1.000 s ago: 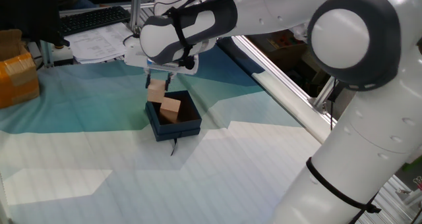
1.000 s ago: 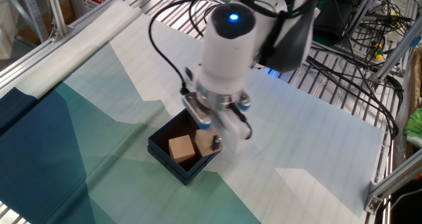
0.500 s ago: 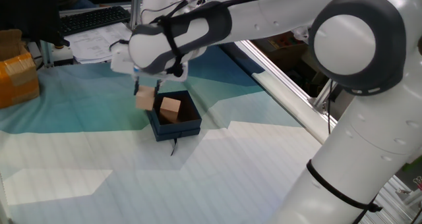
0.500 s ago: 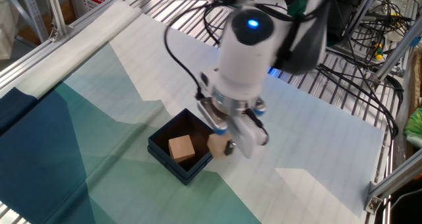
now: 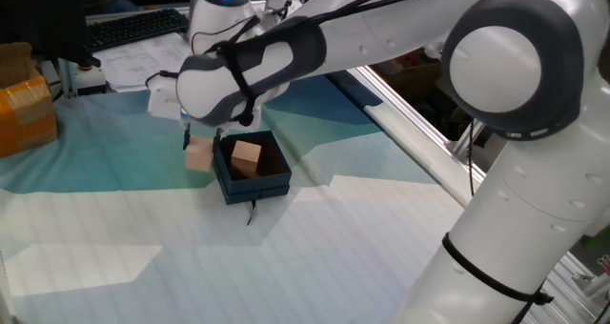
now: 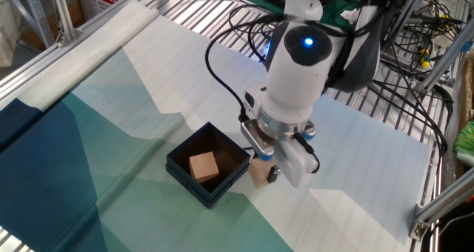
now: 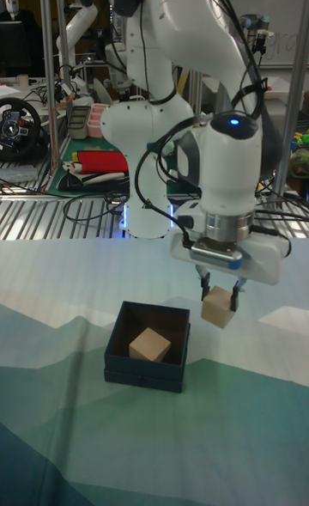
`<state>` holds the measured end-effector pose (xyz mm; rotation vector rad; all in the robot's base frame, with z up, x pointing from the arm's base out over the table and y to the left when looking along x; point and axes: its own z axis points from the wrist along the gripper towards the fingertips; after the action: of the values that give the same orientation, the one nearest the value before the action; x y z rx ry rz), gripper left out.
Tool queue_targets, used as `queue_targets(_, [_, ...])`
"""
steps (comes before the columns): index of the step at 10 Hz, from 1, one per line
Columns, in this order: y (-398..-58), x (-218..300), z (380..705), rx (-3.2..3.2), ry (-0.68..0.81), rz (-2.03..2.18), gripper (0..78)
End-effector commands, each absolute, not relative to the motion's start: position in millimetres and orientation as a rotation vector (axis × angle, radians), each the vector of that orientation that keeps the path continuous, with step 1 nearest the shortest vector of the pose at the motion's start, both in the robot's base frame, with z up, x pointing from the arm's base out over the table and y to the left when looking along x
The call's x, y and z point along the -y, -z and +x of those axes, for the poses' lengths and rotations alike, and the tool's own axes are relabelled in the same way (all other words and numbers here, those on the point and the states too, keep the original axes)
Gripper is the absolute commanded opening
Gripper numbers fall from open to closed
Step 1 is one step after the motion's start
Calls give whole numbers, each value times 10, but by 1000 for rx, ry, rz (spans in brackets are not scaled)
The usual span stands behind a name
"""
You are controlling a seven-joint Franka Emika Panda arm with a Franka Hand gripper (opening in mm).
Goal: Take everything out of the gift box
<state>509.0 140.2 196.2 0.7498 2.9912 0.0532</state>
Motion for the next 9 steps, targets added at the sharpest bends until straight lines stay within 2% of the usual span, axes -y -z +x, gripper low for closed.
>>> queue_targets(1, [-1814,-1450,5090,-2975,-51,745,13])
queue_targets(9, [-1441,-1417,5127,-2939,-53,725,13])
